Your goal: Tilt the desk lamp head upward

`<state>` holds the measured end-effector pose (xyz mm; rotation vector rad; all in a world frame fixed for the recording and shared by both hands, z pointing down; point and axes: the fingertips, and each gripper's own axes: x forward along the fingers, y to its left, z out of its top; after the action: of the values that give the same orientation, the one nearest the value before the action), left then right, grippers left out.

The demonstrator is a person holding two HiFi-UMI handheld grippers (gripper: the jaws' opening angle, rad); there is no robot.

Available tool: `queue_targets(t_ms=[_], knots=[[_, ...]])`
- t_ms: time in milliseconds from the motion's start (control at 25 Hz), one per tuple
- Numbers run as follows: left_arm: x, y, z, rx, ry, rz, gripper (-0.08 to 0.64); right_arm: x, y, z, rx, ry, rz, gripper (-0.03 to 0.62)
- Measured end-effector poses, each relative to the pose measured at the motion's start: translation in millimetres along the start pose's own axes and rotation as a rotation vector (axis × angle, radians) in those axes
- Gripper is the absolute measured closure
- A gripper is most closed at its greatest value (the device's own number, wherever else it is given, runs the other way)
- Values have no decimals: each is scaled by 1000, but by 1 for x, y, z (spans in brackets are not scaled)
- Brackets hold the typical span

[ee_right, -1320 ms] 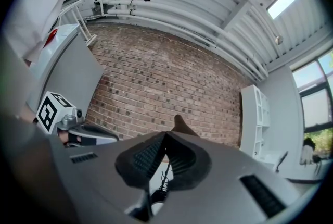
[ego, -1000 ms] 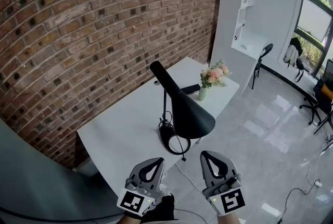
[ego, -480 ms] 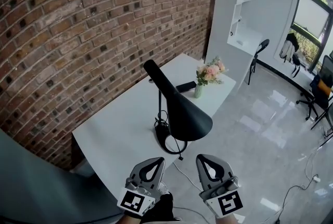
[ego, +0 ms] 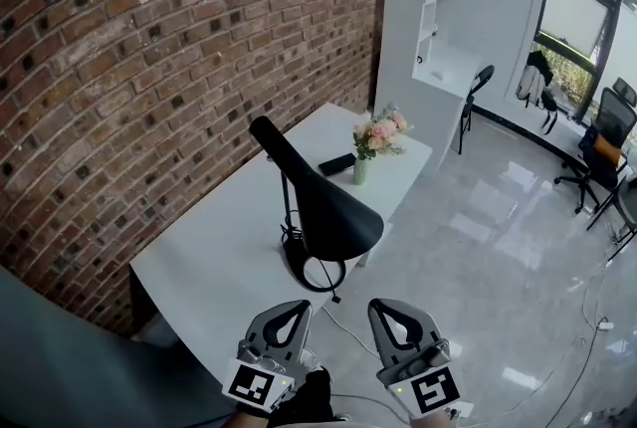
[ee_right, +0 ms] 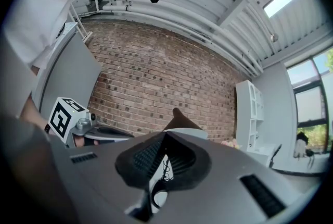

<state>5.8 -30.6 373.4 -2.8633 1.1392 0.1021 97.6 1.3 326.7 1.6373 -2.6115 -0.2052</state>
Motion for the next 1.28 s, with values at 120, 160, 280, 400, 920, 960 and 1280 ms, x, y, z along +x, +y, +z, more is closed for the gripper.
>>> queue_targets(t_ms=[120, 160, 280, 400, 920, 960, 1280], knots=[[-6, -4, 2, 7, 3, -2, 552, -4, 1, 0, -3, 1, -1, 580], [-8, -4, 3, 11, 3, 0, 552, -5, 1, 0, -6, -2, -2, 580], [-13, -3, 6, 18, 0, 12, 552, -6, 1, 2, -8, -7, -3, 580], [-18, -2, 6, 24, 0, 23, 552, -7, 3, 3, -8, -9, 1, 580], [-27, -4, 18, 34, -9, 27, 552, -11, 2, 16, -18, -39, -13, 580], [-28, -3, 17, 35, -7, 28, 552, -12, 0, 15, -17, -39, -18, 580], [-30, 0, 17, 39, -9, 33, 552, -13, -9, 17, 13, -54, -45, 580]])
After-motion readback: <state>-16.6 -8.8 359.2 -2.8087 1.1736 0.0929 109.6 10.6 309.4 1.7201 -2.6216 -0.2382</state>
